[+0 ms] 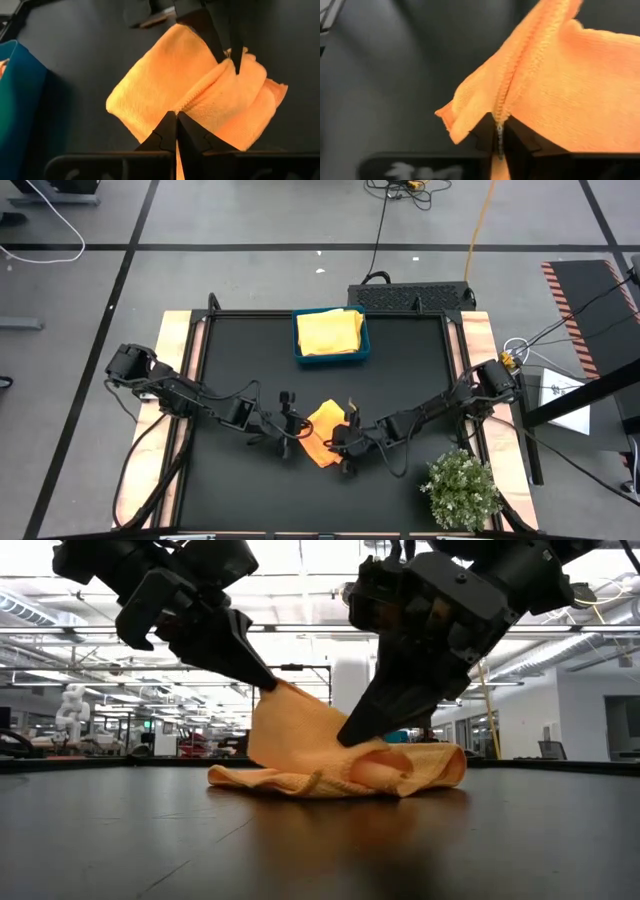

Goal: Fold microfiber towels
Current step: Fold the folded orange microfiber towel

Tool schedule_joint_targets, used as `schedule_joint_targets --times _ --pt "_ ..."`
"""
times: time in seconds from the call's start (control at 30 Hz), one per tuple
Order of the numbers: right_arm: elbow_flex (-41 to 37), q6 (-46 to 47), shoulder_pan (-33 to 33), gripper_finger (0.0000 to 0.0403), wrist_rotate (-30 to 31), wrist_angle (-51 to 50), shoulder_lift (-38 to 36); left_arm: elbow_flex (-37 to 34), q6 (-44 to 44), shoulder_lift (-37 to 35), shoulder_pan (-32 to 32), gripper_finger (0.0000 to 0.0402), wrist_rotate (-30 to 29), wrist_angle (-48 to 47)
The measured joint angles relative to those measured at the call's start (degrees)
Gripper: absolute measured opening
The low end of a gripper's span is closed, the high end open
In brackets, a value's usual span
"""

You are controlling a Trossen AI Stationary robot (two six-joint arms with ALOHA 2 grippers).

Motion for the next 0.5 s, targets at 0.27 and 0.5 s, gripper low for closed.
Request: schedule_joint_targets --times 0.27,0.5 --pt "0.00 -1.47 -0.58 0.0004 -2.66 -7.45 -4.38 0.00 1.11 0.00 0.03 0.0004 -0.36 1.40" --pt "0.00 -3.00 -0.64 0.0002 2.51 -19.41 -16.00 0.65 7.12 0.00 1.40 0.0003 -3.58 8.22"
